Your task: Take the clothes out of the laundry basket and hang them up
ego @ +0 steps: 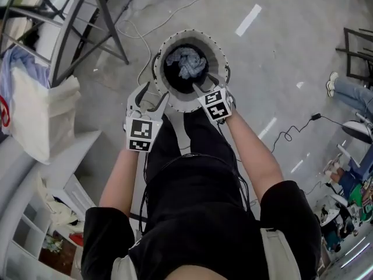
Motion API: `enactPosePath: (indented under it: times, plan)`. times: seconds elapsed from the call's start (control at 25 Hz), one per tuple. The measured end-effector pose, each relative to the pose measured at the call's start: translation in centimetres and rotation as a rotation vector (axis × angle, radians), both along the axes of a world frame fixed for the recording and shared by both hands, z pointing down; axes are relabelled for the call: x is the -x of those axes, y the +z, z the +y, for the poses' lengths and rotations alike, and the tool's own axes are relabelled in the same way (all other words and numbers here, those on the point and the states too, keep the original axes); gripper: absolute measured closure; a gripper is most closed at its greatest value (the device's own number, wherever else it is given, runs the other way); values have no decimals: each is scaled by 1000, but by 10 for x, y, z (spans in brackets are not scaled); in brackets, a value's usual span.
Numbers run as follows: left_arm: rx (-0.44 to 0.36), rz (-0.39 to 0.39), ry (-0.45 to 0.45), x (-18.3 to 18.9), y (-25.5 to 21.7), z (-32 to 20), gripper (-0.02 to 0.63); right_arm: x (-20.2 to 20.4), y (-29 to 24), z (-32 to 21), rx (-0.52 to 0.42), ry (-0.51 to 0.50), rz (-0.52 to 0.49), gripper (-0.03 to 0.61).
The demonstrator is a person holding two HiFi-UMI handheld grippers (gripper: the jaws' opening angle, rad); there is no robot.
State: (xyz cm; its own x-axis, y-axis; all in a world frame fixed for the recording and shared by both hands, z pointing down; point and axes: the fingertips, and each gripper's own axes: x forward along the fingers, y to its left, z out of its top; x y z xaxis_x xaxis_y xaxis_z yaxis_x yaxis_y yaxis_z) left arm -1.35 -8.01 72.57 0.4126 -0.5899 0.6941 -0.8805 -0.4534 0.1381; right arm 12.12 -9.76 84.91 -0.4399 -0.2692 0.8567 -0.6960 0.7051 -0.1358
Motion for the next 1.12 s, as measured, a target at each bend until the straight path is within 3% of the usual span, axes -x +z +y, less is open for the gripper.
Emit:
enactPosePath:
  times: [0.28, 0.6, 0.76, 0.92, 1.12]
  plan:
    - [37, -3, -85, 33, 107, -7, 356, 13, 156, -34, 51, -40, 119, 339]
    - [104, 24, -156, 46, 203, -4, 362, -4, 329, -26, 113, -55, 271, 359]
    - [154, 32, -153, 36, 240, 13, 362, -10, 387, -25, 111, -81, 305, 359]
    - [189, 32, -167, 31, 266, 28, 365, -3, 430, -29, 55, -178, 348, 364]
    - [209, 39, -199, 26, 288, 36, 368, -8, 481, -20, 90, -255, 413, 368]
